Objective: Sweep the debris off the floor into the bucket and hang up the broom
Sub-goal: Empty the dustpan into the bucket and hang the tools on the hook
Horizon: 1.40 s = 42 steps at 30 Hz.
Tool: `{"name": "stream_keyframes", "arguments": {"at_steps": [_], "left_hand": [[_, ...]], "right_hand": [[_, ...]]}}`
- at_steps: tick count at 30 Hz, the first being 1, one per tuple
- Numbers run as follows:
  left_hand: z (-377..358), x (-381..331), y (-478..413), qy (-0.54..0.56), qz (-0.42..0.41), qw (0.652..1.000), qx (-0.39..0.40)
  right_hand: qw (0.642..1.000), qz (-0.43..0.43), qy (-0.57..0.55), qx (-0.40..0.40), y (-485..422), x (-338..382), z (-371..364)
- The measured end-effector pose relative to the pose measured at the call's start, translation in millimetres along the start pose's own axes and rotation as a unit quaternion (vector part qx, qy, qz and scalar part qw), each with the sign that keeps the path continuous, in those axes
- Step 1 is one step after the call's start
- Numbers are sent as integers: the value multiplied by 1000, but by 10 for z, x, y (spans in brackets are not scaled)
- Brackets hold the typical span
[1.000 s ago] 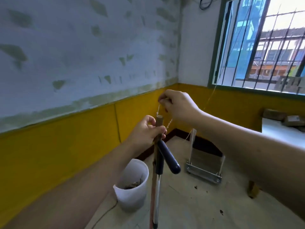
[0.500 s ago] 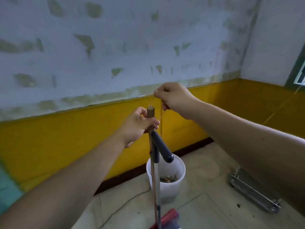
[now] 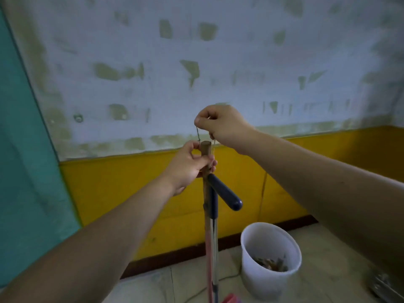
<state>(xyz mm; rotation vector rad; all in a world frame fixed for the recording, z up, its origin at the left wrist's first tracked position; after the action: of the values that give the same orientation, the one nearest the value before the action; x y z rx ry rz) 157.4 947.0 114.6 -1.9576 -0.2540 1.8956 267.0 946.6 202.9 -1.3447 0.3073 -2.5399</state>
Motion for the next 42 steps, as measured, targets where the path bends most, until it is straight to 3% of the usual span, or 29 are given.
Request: {"name": "stream_keyframes", "arguments": {"at_steps": [6,21,32,36,42], "left_hand": [[781,83,-4,-9,15,999,-52],[2490,412,-456,-85,27,981,-174],[3454,697,-1142,-90,23,973,-211],[3772,828,-1298,-88,25,970,-224],[4246,1057,-1555,-77,29,974,-213]], "right_hand": [[999,12,29,15,-345,266,-606],[987,35,-61,144,-1561,607,-2025],[980,24,-61,190,-2714,561,-2769],[973,41,-12,226,-2969,583,-3021],[982,63,-19,175,-3311,748,-3478]]}}
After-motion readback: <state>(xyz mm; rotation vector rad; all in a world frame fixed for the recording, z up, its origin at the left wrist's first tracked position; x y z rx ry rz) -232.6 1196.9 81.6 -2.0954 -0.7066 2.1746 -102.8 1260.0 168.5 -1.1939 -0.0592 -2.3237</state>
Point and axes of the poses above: each hand's wrist, its own y-axis away from the middle knuckle, its own z-axis out of the back of the hand, x = y × z, the point moved 2 cm from there along -y, towards the middle knuckle, and after that the axes turned 11 degrees about -z, right-handed, at the moved point
